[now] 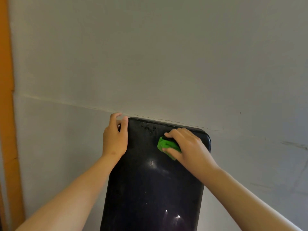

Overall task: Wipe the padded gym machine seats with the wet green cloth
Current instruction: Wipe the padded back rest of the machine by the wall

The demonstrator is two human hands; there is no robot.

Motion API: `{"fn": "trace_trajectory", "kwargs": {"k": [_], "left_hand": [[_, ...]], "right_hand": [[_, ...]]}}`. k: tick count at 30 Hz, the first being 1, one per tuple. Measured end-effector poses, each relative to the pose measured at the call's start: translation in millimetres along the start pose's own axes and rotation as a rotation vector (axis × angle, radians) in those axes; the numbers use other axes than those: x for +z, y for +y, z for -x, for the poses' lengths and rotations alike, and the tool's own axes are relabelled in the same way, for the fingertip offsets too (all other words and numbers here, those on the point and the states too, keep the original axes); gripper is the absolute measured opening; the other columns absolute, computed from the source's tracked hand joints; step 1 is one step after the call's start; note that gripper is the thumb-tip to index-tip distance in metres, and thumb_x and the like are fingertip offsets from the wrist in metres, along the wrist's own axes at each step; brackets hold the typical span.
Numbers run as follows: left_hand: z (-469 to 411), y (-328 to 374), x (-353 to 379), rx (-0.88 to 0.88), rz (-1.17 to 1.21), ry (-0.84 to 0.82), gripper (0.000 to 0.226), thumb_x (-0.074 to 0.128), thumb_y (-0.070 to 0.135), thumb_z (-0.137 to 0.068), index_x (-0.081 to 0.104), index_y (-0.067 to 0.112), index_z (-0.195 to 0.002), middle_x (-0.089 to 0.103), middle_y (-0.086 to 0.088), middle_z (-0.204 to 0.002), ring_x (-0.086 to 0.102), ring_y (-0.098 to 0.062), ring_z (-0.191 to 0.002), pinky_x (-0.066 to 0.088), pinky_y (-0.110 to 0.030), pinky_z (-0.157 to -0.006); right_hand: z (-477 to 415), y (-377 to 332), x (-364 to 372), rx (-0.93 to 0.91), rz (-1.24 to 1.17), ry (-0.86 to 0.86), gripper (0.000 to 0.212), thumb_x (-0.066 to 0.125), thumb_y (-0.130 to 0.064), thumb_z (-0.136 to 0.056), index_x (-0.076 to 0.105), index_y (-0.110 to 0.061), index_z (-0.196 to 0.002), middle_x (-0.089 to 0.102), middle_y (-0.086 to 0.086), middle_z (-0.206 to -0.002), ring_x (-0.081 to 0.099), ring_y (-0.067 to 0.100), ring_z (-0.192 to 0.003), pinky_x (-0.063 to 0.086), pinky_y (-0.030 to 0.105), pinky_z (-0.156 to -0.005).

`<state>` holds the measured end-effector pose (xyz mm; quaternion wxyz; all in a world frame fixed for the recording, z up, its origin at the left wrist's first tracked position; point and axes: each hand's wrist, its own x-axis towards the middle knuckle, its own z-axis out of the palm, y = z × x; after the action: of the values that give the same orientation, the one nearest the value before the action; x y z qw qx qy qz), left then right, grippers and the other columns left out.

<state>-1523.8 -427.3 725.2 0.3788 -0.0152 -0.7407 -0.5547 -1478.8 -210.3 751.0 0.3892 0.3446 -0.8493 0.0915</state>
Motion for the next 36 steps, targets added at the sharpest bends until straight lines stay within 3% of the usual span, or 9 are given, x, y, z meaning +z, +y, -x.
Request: {"fn": "trace_trajectory", "kwargs": {"k": [3,7,11,15,18,21,24,30,36], "left_hand": [[11,-15,-2,-0.073,0.061,-0.039,0.039,0.032,0.041,-0.103,0.058,0.012,-0.103,0.06,0.002,-0.088,0.053,-0.01,-0.078,0.037,-0.014,-0.064],[12,-22,-2,-0.037,0.033,-0.027,0.051,0.03,0.042,-0.102,0.058,0.002,-0.087,0.063,-0.017,-0.087,0.056,-0.024,-0.077,0.039,-0.026,-0.066],[14,-21,-2,0.001,0.018,-0.021,0.041,0.032,0.039,-0.102,0.05,0.017,-0.073,0.057,-0.007,-0.072,0.045,-0.007,-0.061,0.036,-0.011,-0.054],[14,-22,-1,0.008,0.021,0.002,0.041,0.032,0.039,-0.102,0.042,0.022,-0.066,0.045,0.003,-0.061,0.038,-0.008,-0.054,0.031,-0.014,-0.05],[16,-22,0,0.005,0.031,0.038,0.042,0.031,0.038,-0.103,0.039,0.022,-0.065,0.042,0.003,-0.061,0.035,-0.007,-0.054,0.029,-0.021,-0.052],[18,-23,0,0.016,0.015,0.063,0.037,0.03,0.037,-0.103,0.04,0.024,-0.069,0.041,0.005,-0.06,0.037,-0.007,-0.052,0.03,-0.023,-0.051],[17,-24,0,0.023,-0.001,0.07,0.032,0.029,0.037,-0.102,0.045,0.02,-0.08,0.043,0.003,-0.059,0.038,-0.008,-0.051,0.031,-0.018,-0.049],[17,-27,-1,0.041,0.013,0.088,0.031,0.031,0.036,-0.102,0.047,0.019,-0.083,0.041,0.003,-0.056,0.039,-0.007,-0.048,0.032,-0.018,-0.047],[22,-29,-2,0.025,0.054,0.043,0.036,0.03,0.044,-0.099,0.051,0.017,-0.088,0.045,0.0,-0.058,0.039,-0.007,-0.049,0.033,-0.016,-0.046]], "right_hand": [[-14,2,-5,0.011,-0.001,0.061,0.034,0.073,-0.026,-0.081,0.065,-0.007,-0.108,0.066,0.005,-0.096,0.064,0.024,-0.088,0.051,0.031,-0.072],[-38,1,-5,0.089,-0.03,0.146,0.029,0.073,-0.02,-0.085,0.063,-0.005,-0.107,0.063,0.007,-0.097,0.06,0.024,-0.09,0.047,0.03,-0.073],[-57,4,-7,0.193,-0.082,0.146,0.029,0.071,-0.025,-0.087,0.061,-0.01,-0.11,0.064,0.001,-0.104,0.056,0.016,-0.097,0.035,0.02,-0.078],[-43,-7,0,0.113,-0.118,0.105,0.03,0.073,-0.026,-0.084,0.063,-0.013,-0.109,0.064,-0.002,-0.101,0.055,0.01,-0.092,0.036,0.016,-0.077],[-26,-18,13,-0.027,-0.079,0.026,0.034,0.078,-0.024,-0.079,0.065,-0.01,-0.108,0.066,0.002,-0.096,0.059,0.016,-0.09,0.047,0.023,-0.076],[-20,-20,17,-0.156,0.009,-0.037,0.034,0.075,-0.026,-0.076,0.066,-0.011,-0.106,0.065,0.001,-0.09,0.063,0.021,-0.082,0.056,0.031,-0.065],[-32,-14,14,-0.122,-0.008,0.023,0.034,0.071,-0.026,-0.078,0.066,-0.008,-0.107,0.064,0.002,-0.091,0.063,0.023,-0.083,0.056,0.034,-0.066],[-70,-20,16,-0.014,-0.045,0.17,0.027,0.076,-0.016,-0.081,0.064,-0.005,-0.103,0.062,0.006,-0.09,0.058,0.023,-0.085,0.045,0.029,-0.069],[-73,-25,18,-0.014,-0.093,0.148,0.028,0.078,-0.017,-0.08,0.065,-0.006,-0.103,0.064,0.004,-0.091,0.058,0.02,-0.086,0.043,0.025,-0.07]]}}
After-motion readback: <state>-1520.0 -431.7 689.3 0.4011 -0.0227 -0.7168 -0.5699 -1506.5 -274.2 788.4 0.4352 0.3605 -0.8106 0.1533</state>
